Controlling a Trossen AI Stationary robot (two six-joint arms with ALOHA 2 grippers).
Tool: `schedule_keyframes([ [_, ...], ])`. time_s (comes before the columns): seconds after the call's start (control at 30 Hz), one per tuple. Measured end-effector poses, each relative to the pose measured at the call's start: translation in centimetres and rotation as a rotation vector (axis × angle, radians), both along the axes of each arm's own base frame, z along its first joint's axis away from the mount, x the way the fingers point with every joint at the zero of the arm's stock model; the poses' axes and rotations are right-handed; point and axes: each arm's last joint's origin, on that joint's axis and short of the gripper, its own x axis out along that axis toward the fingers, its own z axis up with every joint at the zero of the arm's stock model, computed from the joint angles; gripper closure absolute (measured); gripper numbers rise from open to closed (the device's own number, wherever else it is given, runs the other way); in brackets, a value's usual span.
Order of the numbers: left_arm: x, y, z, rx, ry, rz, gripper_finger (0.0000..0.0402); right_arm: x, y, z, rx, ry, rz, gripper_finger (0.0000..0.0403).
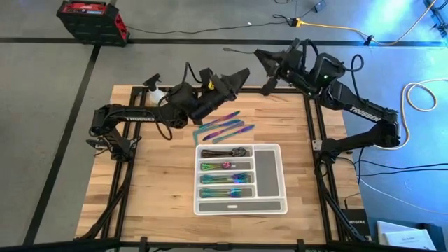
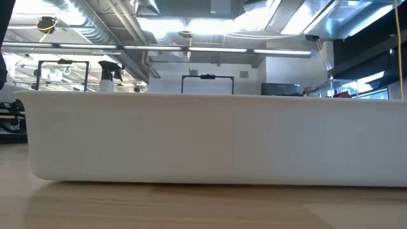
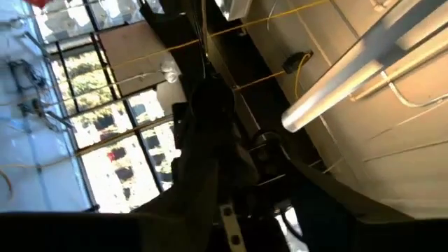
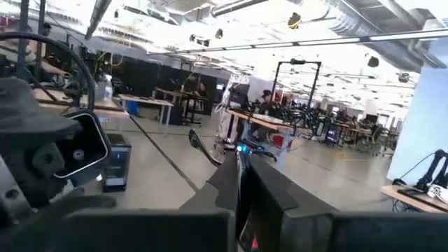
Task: Sort silverware
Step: Put the purple spoon into the white silverware tray
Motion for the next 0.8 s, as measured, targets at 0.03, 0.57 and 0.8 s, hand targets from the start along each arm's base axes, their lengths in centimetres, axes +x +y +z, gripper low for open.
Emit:
schedule_keyframes([
  [0.03,0.0,-0.1,0.0,0.038,0.019,0.002,0.0224,-0.1,0.0,0.1,0.004,-0.004,-0.002,0.0402],
  [0.57,1.1,-1.8,-5.3,0.574,0.805,-0.242,0.0174,-4.1,1.6,-4.5,0.958,0.086,-0.073,0.0402],
  [0.8,-1.8,-4.7,-9.5,0.686,1.37,-0.432,0.0174,-5.5,3.5,-9.7,1.202,0.114,-0.097,0.0402],
])
